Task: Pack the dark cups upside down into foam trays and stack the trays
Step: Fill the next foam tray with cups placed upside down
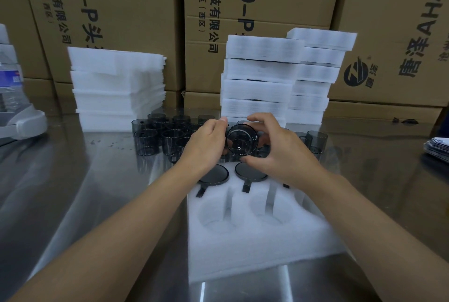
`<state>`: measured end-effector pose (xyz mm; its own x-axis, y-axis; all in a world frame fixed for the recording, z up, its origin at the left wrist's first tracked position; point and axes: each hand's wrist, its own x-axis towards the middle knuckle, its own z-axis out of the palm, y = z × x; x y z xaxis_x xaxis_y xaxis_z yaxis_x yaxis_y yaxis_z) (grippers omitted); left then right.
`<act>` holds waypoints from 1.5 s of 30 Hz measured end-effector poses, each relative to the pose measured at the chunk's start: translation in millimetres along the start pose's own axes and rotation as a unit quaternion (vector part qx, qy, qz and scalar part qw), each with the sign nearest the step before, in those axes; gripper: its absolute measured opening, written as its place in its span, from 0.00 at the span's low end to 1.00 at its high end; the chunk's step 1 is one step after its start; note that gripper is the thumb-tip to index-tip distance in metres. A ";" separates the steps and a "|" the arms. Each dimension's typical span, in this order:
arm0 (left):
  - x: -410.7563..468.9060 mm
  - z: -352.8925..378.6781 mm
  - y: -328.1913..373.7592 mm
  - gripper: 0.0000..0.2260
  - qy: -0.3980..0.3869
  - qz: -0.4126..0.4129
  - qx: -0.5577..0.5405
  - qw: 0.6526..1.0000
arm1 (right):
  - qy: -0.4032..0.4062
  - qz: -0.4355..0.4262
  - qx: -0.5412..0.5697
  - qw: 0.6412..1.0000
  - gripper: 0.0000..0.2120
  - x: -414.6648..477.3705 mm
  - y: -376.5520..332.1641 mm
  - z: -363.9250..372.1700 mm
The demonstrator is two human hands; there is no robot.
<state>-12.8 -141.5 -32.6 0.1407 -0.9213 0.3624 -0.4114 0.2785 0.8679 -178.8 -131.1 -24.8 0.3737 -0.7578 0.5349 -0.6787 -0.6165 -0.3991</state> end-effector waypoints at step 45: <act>-5.5 -80.9 19.0 0.43 -0.453 0.022 0.104 0.885 | -0.268 -0.050 0.088 0.958 0.28 -16.4 -62.8 -29.0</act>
<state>51.4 -109.2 9.4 -0.6205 -0.7765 -0.1093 -0.5686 0.3496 0.7447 -160.6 -73.8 13.1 0.7342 -0.6650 0.1369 -0.5230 -0.6825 -0.5107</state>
